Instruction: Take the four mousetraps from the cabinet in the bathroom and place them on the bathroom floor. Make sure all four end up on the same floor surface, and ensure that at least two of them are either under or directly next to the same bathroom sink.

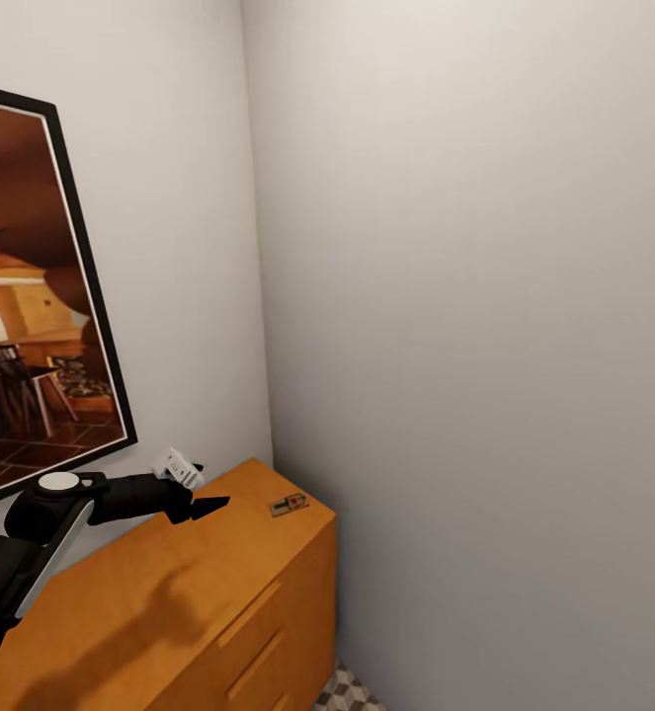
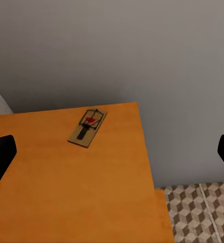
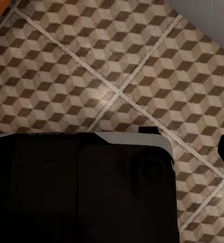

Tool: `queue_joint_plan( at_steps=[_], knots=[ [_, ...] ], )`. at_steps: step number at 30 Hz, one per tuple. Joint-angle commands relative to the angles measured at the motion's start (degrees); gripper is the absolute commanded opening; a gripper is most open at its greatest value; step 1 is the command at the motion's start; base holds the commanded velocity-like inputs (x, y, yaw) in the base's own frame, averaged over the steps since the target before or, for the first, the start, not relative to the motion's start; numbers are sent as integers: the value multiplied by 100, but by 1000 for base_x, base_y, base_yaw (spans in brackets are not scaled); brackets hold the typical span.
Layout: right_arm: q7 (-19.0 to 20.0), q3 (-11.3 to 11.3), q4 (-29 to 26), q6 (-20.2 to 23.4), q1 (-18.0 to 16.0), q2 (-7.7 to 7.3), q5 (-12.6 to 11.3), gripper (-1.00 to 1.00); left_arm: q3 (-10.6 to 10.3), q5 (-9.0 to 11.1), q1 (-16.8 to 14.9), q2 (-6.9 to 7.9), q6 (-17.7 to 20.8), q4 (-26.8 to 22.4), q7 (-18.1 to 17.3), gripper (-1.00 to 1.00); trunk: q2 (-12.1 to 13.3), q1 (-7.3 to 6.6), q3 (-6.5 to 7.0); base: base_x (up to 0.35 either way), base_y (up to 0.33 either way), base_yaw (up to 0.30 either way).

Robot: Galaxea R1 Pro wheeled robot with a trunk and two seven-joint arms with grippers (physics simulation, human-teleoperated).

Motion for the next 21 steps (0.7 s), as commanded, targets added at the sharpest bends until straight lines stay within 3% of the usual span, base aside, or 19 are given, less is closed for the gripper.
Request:
queue_joint_plan(
  at_steps=[1,15,21],
  knots=[
    [-9,42,6,-18,-2,1,-54,100,-8,37,-3,4,46,0,9,100,-4,3,-3,30,0,0],
    [-7,40,6,-17,-2,1,-54,100,-16,37,-3,4,42,0,8,100,-4,3,-3,7,0,-5],
    [-7,40,5,-19,-2,3,-54,100,-16,37,-3,4,38,0,7,100,-4,3,1,0,0,-146]
  ],
)
